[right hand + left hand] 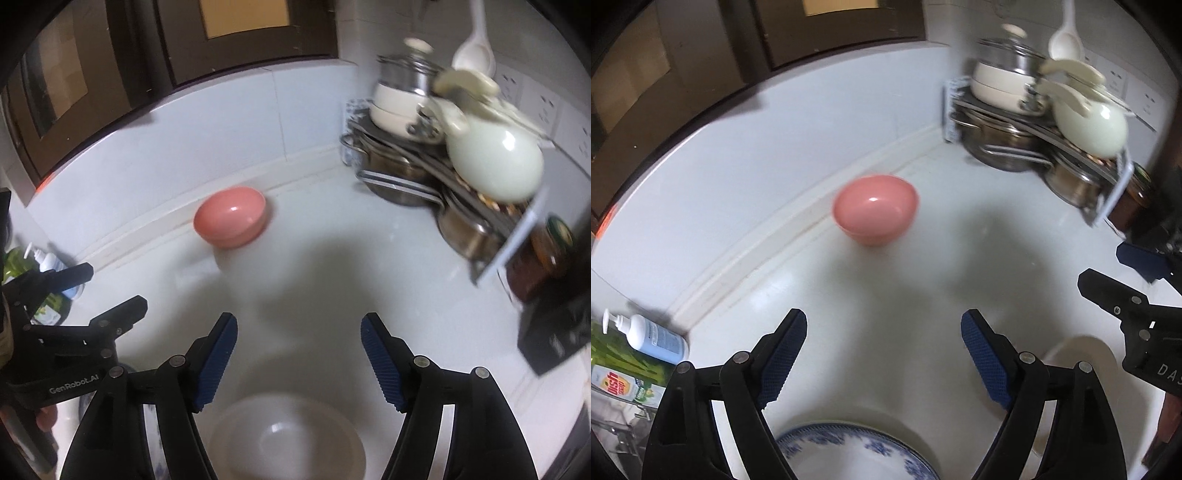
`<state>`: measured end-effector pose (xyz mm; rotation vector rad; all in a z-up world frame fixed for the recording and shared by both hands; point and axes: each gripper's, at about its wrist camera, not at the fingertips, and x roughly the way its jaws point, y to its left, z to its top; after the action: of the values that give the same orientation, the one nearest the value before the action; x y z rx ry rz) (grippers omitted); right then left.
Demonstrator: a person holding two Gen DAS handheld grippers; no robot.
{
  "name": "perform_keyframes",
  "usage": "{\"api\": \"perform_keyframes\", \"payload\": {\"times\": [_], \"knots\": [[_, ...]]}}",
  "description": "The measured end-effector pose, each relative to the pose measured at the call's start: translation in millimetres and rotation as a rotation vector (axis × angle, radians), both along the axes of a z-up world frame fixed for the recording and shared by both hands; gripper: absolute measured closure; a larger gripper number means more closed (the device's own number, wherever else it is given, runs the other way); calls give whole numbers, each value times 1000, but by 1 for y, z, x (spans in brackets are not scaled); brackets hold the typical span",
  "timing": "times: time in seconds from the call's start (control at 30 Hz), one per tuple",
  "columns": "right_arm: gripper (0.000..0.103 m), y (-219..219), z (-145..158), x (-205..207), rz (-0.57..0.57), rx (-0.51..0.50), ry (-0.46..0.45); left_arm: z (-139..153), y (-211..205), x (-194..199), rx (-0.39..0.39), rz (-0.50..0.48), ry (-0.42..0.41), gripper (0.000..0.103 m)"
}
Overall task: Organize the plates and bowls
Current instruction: 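Move both tools to the rim of the pink bowl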
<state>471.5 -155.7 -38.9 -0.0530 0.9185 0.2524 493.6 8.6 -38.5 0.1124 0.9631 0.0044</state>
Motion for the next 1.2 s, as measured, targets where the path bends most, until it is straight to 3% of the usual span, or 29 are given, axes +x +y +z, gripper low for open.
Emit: {"api": "perform_keyframes", "payload": {"times": [0.57,0.9,1.2], "knots": [[33,60,-7,100,125,-47,4,-10,57,78,64,104,-19,17],[33,81,-51,166,135,-24,112,-42,80,139,39,119,9,18],[38,98,-88,204,140,-26,180,-83,89,184,-3,110,97,29]]}}
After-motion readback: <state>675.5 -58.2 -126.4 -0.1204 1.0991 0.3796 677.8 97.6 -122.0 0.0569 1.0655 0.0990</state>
